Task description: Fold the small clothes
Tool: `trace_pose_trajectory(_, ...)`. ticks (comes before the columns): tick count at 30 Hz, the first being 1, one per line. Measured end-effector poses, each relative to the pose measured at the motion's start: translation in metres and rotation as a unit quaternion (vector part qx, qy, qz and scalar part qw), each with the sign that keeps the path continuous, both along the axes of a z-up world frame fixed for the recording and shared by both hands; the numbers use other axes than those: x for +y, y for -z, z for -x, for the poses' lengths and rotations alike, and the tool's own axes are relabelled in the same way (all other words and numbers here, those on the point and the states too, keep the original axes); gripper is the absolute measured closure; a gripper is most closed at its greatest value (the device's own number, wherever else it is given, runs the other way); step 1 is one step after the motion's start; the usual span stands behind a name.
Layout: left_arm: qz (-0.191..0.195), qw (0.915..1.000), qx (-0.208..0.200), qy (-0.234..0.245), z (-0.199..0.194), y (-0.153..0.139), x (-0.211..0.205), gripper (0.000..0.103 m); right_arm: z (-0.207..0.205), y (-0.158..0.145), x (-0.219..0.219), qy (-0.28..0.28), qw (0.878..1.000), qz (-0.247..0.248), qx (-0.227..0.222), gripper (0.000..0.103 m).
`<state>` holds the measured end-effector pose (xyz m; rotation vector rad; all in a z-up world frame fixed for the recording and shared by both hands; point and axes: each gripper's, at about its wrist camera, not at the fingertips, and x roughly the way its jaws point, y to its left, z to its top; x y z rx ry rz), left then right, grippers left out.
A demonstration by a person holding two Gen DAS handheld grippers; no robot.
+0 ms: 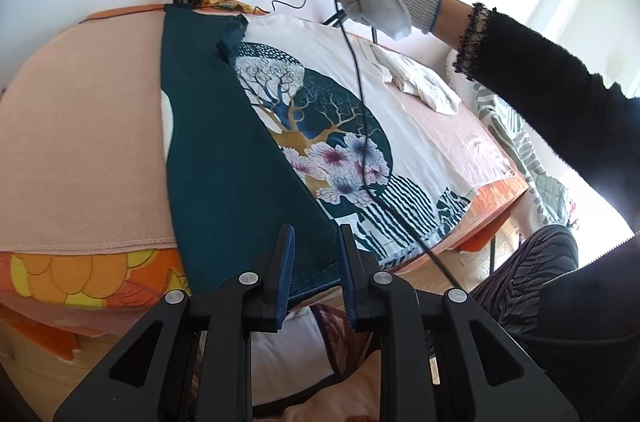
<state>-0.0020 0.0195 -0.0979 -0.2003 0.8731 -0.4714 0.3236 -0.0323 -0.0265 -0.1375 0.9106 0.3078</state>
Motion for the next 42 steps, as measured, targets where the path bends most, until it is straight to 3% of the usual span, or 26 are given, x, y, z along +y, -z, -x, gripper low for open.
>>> trace_pose_trajectory(9, -0.016, 0.9995, -0.023, -0.013, 0.004, -0.019, -0.012, 0.083, 0.058, -0.042, -0.092, 0.028, 0.997, -0.059, -0.037, 0.041)
trace_pose_trajectory(22, -0.019, 0.9966, -0.047, 0.065, -0.006, -0.028, -0.121, 0.083, 0.116, -0.065, -0.232, 0.056, 0.993, -0.096, -0.042, 0.041)
trace_pose_trajectory(26, -0.019, 0.9939, -0.051, 0.096, -0.012, -0.028, -0.161, 0.083, 0.129, -0.071, -0.274, 0.057, 0.992, -0.104, -0.042, 0.034)
trace_pose_trajectory(28, -0.029, 0.9928, -0.049, 0.106, -0.016, -0.024, -0.183, 0.078, 0.135, -0.072, -0.292, 0.059, 0.992, -0.102, -0.043, 0.031)
trace_pose_trajectory(29, -0.033, 0.9930, -0.045, 0.104, -0.019, -0.022, -0.192, 0.068, 0.137, -0.072, -0.301, 0.060, 0.992, -0.103, -0.042, 0.031)
trace_pose_trajectory(30, -0.031, 0.9934, -0.039, 0.103, -0.021, -0.019, -0.199, 0.065, 0.138, -0.071, -0.309, 0.063, 0.992, -0.102, -0.043, 0.030)
trace_pose_trajectory(32, -0.023, 0.9927, -0.030, 0.114, -0.026, -0.014, -0.216, 0.065, 0.140, -0.068, -0.323, 0.064, 0.992, -0.102, -0.042, 0.029)
trace_pose_trajectory(36, -0.046, 0.9883, -0.029, 0.142, -0.031, -0.005, -0.254, 0.065, 0.135, -0.057, -0.342, 0.073, 0.991, -0.106, -0.036, 0.029)
trace_pose_trajectory(42, -0.104, 0.9787, -0.033, 0.174, -0.033, 0.014, -0.298, 0.061, 0.124, -0.037, -0.354, 0.072, 0.991, -0.106, -0.027, 0.029)
